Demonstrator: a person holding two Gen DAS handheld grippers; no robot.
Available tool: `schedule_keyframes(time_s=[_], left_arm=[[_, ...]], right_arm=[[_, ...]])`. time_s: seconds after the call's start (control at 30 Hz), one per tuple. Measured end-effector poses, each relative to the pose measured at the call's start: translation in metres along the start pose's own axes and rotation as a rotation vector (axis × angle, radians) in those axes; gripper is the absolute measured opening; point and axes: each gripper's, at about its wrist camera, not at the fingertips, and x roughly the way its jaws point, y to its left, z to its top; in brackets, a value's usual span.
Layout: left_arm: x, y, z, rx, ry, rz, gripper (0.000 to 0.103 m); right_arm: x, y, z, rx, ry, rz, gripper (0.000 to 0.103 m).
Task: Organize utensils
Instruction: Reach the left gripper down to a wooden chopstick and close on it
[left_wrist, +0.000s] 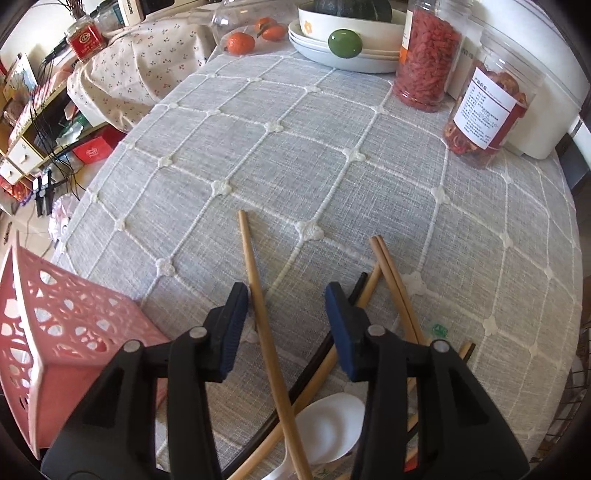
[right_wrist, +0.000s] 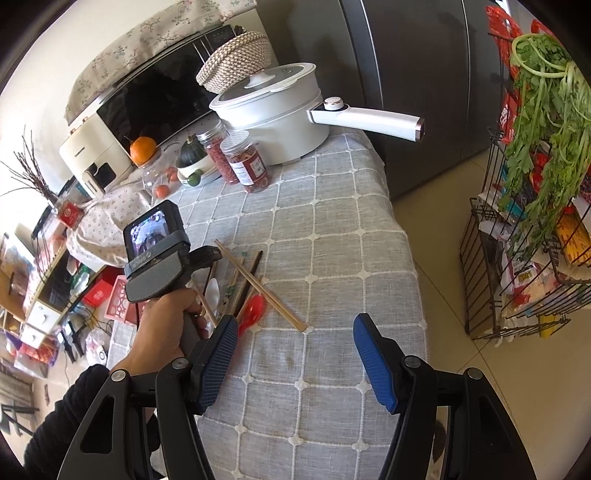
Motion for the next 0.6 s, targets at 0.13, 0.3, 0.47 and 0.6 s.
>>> schedule_keyframes(time_s=[0.13, 0.3, 0.47, 0.6], left_arm=[[-0.003, -0.01, -0.006, 0.058, -0.002, -0.058, 0.007], [-0.008, -0.016, -0.01, 0.162, 0.028, -0.126, 0.007], [-0.02, -0.007, -0.006, 0.223, 0.079, -0.244, 0.007], [-0.051, 0.003, -0.006, 0.267, 0.05, -0.336, 0.007]], right_arm=[[0.0, 0.0, 0.0, -0.004, 0.001, -0.001, 0.066], [0.001, 0.001, 0.001, -0.005, 0.004, -0.008, 0.066], [0.007, 0.001, 0.002, -0.004, 0.011, -0.018, 0.066], [0.014, 0.003, 0.005, 0.005, 0.022, -0.016, 0.065]])
